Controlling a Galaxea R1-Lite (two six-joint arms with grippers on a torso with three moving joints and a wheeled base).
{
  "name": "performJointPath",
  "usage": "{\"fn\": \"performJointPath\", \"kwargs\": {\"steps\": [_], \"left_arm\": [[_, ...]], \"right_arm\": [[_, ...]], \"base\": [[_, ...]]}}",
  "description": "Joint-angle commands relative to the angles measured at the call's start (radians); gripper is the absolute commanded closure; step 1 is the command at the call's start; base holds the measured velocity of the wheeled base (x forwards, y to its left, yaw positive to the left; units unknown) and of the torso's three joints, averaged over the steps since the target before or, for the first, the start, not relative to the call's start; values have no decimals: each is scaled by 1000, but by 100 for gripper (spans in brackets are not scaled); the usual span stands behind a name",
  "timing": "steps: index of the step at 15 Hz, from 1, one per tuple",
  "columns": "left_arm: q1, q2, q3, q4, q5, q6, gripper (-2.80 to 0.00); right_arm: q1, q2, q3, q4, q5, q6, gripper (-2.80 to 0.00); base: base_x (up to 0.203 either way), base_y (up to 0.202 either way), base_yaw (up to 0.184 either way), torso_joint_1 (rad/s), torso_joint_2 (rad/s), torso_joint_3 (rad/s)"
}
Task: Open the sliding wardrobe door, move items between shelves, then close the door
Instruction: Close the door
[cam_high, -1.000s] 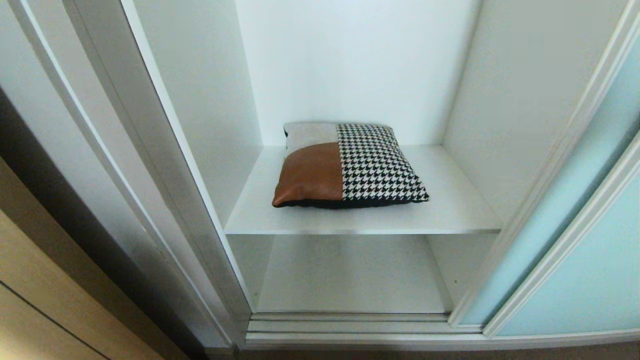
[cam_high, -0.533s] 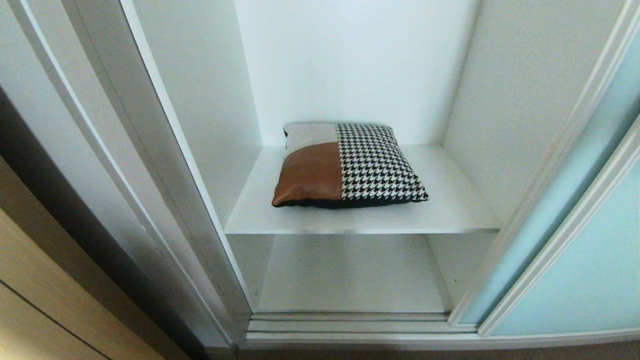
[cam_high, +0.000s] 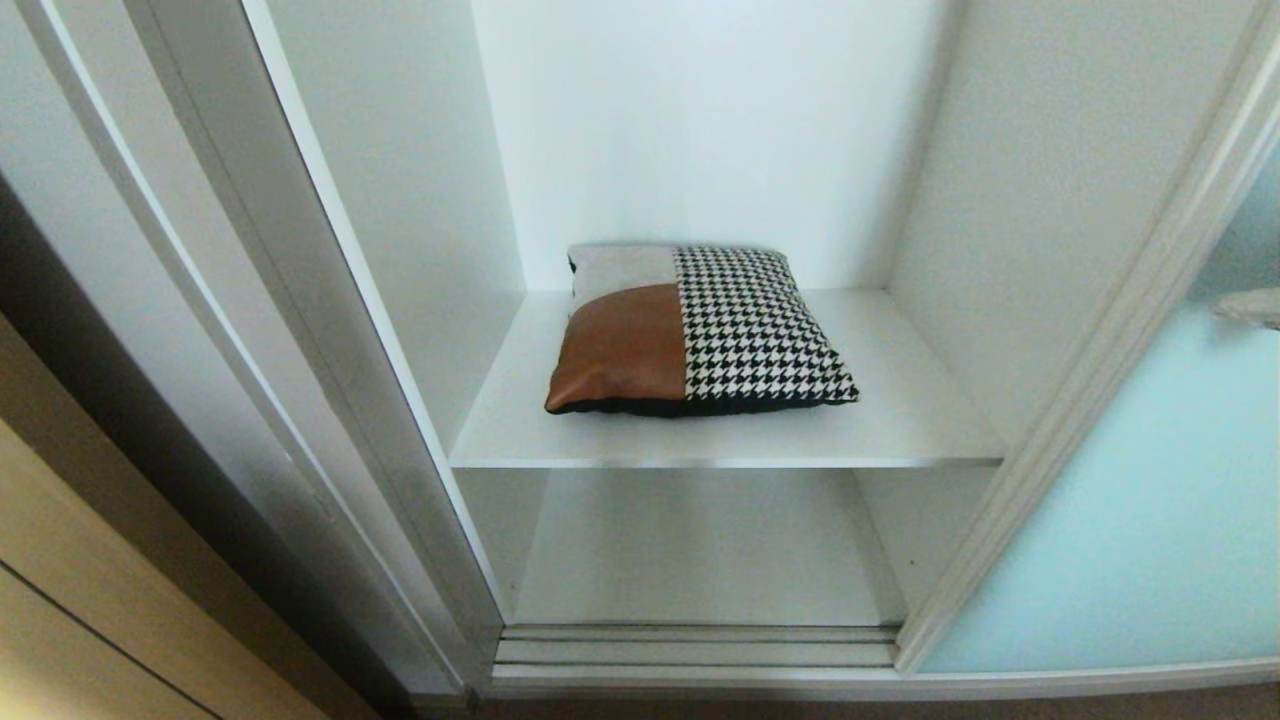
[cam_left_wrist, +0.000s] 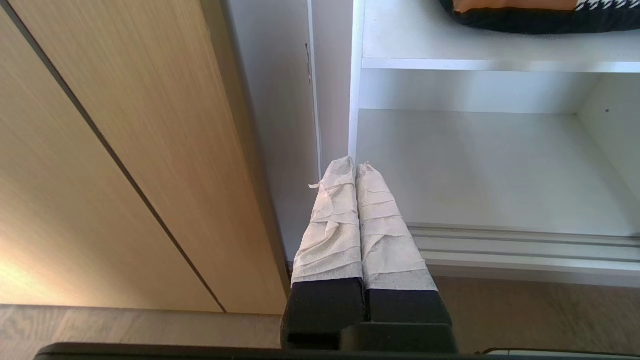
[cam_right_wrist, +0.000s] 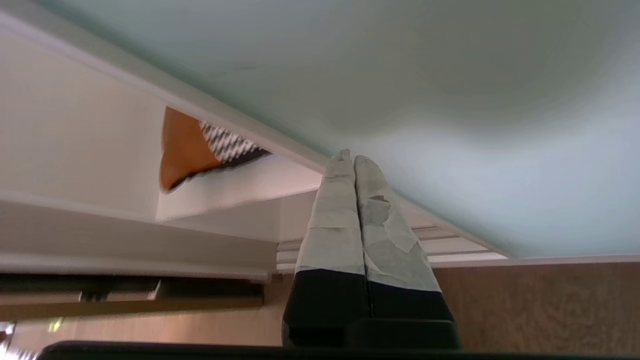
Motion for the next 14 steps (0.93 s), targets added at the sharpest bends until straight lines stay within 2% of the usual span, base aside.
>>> {"fn": "performJointPath", "kwargs": {"steps": [1, 4, 7, 9, 14], "left_arm": [[0, 2, 2, 0, 0, 0, 0], [0, 2, 2, 0, 0, 0, 0], [0, 2, 2, 0, 0, 0, 0], [0, 2, 2, 0, 0, 0, 0], [0, 2, 2, 0, 0, 0, 0]], "right_arm": [[72, -75, 59, -9, 0, -16, 0], [180, -123, 97, -12, -13, -29, 0], [332, -140, 122, -15, -143, -33, 0], [420, -142, 132, -15, -239, -67, 0], [527, -139, 121, -18, -362, -78, 0]], "base": [[0, 0, 0, 0, 0, 0], [0, 0, 0, 0, 0, 0], [0, 0, 0, 0, 0, 0], [0, 0, 0, 0, 0, 0], [0, 0, 0, 0, 0, 0]]}}
